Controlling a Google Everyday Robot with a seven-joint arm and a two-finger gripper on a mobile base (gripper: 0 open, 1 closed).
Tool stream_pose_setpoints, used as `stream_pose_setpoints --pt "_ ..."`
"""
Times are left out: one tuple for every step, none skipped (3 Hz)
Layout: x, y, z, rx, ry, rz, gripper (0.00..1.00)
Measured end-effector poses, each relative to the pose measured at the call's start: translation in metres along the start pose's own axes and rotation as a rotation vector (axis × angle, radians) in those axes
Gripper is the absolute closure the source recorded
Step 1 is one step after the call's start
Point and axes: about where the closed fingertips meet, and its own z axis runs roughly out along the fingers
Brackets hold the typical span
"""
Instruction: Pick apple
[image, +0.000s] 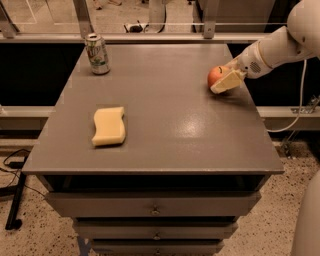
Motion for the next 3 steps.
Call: stream_pose_setpoints --pt "-0.004 0.01 -0.012 -0.032 -0.029 0.016 0.71" --pt "-0.024 0.027 -0.042 -0.087 -0.125 0.003 0.95" --pt "-0.054 0.051 -0.069 -0.181 -0.263 -0.012 1.0"
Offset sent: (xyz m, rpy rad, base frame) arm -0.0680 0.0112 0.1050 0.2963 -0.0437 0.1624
